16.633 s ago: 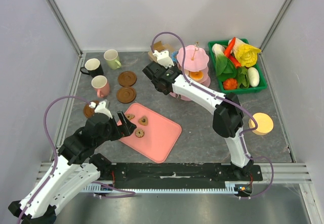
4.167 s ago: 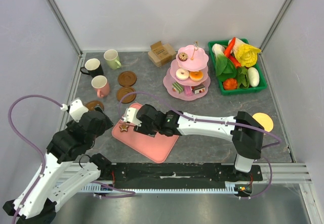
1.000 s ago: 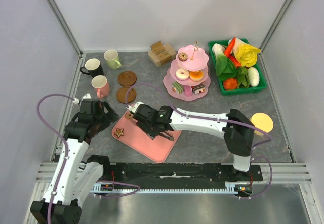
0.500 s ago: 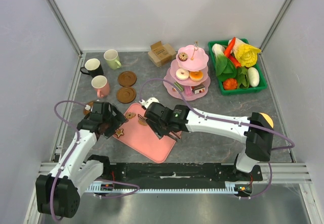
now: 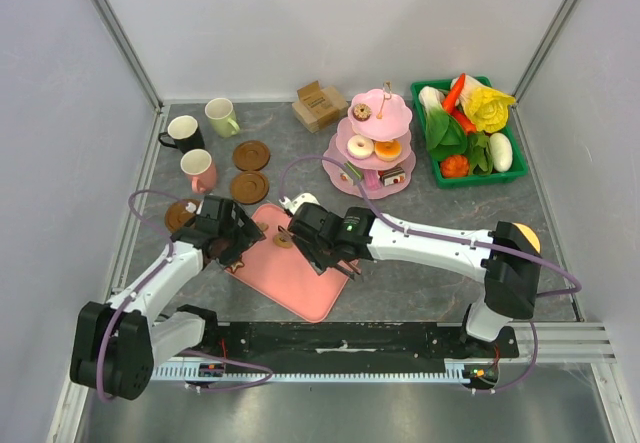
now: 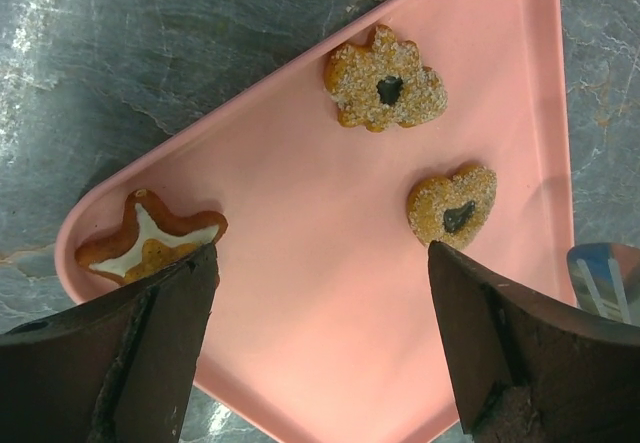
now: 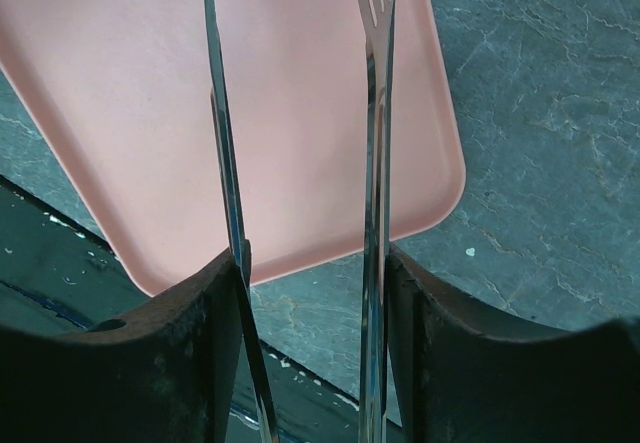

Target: Serve the afternoon tea

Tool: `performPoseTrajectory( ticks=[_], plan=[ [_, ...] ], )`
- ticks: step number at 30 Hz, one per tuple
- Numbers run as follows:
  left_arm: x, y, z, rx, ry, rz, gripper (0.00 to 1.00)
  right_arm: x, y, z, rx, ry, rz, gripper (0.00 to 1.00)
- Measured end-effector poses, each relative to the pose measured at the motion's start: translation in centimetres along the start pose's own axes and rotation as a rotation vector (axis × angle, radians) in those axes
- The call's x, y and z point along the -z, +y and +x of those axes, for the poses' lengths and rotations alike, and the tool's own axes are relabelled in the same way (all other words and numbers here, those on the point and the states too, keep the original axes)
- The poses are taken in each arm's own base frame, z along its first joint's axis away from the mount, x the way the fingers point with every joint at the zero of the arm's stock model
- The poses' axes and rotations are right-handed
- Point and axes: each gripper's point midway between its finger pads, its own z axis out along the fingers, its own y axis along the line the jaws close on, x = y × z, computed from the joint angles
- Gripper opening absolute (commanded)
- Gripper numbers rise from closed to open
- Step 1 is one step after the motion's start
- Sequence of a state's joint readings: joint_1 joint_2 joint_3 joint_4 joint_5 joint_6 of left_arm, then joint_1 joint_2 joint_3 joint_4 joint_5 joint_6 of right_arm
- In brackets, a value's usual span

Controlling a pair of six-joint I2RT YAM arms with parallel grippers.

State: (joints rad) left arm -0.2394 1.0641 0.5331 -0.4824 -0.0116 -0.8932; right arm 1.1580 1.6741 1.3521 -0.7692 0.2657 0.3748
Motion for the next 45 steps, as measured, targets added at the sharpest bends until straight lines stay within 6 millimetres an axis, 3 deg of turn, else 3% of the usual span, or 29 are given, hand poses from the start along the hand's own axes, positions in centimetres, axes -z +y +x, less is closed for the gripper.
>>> performPoseTrajectory(
  ticks=[10, 20, 27, 33, 41, 45],
  plan=[
    [-0.7, -0.1, 0.1, -0.026, -0.010, -0.024, 0.92, 0.4, -0.5, 0.1, -0.005, -0.003, 0.008, 0.60],
    [2.8, 0.5, -3.1, -0.008, -0.188, -0.061, 0.94, 0.9, -0.6, 1.3, -0.001, 0.008, -0.017, 0.61],
    [1.0, 2.8, -1.9, -0.009, -0.125, -0.189, 0.93, 1.2, -0.3, 1.7, -0.002, 0.016, -0.044, 0.63],
    [-0.1, 3.0, -0.6, -0.006, -0.076, -0.174, 0.91, 1.3, -0.3, 2.0, -0.002, 0.024, -0.050, 0.64],
    [-1.5, 0.0, 1.3, -0.021, -0.012, -0.061, 0.91, 1.3, -0.3, 2.3, -0.006, 0.035, -0.050, 0.66],
    [-2.0, -2.7, 2.3, -0.040, 0.019, 0.005, 0.91, 1.4, -0.4, 2.7, -0.006, 0.051, -0.054, 0.66]
  ],
)
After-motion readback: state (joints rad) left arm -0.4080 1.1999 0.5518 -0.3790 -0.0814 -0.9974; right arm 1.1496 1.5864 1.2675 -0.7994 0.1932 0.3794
